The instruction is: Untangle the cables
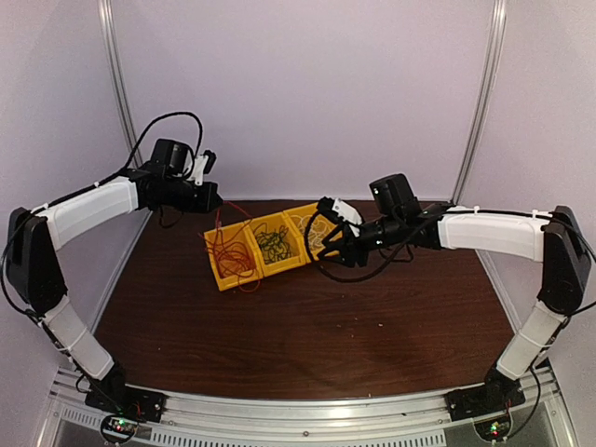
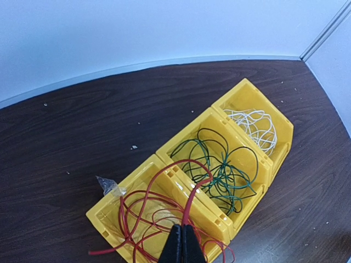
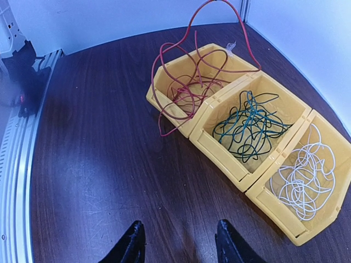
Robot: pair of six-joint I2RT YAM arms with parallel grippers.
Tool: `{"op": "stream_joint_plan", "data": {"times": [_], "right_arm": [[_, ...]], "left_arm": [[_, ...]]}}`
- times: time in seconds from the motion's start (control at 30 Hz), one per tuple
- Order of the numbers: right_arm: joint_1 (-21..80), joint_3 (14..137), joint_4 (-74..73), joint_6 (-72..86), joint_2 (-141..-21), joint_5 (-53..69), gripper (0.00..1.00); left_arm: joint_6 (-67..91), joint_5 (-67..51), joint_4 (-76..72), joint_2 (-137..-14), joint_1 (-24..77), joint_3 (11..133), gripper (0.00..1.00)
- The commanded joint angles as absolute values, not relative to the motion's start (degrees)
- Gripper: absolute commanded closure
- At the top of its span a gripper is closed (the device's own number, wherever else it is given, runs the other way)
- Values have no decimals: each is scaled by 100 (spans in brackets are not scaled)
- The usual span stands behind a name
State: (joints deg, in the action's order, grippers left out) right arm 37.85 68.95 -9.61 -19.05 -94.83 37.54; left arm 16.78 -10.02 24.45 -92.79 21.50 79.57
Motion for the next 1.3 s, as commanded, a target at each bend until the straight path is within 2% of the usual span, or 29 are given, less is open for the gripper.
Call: {"op": "stream_joint_plan", "data": {"times": [0.0,0.2,0.4,0.6,0.87,1.13,1.17,1.27], "right_arm": [[3703,6799,-924,-1854,-9567,3867,55],[3634,6768,-897,-1859,-9599,3916,54],[3621,6768,-899,-1854,-9628,3959,54],[3617,6810,-919,-1817,-9748,4032,54],[3609,6803,-927,-1820,-9781,4039,54],[3612,6801,-973,-1830,-9799,4029,54],[3612,6802,-975,-1835,-9798,4028,54],[3610,6811,-1001,-1831,-9781,4025,54]], "left_arm": [[1632,-1240,1795,-9675,2046,8216,100],[1666,-790,1156,-9861,2041,8008,100],[1695,-1281,135,-9609,2057,6778,100],[2008,-1295,43,-9722,2077,6128,100],[2070,-1474,171,-10355,2113,6489,100],[1987,-918,894,-10895,2118,7420,100],[2019,-864,1011,-10887,2118,7500,99],[2019,-659,1317,-10683,2169,7676,84]]}}
